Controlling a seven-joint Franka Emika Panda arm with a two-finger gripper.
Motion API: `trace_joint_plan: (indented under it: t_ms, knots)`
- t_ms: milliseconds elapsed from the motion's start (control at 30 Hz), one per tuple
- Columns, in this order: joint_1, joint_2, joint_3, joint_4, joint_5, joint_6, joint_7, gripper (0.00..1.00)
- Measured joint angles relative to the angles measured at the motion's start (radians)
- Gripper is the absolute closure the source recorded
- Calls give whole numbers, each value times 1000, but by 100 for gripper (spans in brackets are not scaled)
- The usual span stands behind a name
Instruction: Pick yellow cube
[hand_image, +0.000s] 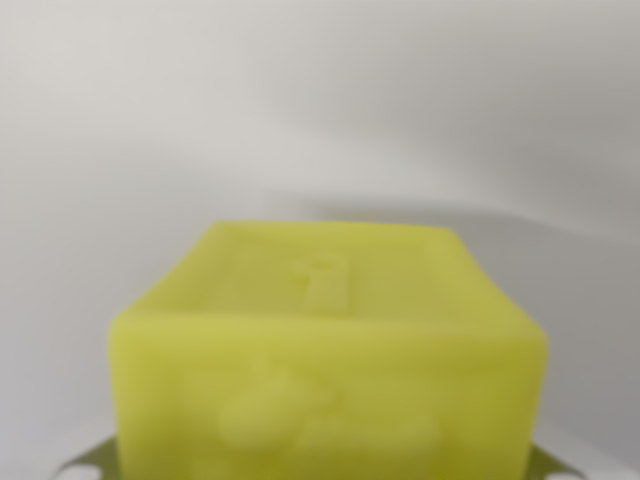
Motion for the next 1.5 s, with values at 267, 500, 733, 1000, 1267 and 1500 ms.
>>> trace_joint_plan:
  t_ms: [267, 500, 733, 1000, 1267, 1500]
  knots:
    - [-2, -50, 0, -11, -10, -39, 7, 100]
    - [-3, -92, 0, -18, -17, -74, 12, 100]
    - [-4, -133, 0, -22, -23, -111, 16, 100]
    - [-5, -178, 0, -24, -30, -154, 21, 100]
    - [-6, -221, 1, -23, -35, -198, 25, 100]
    - [-6, -257, 1, -19, -39, -238, 27, 100]
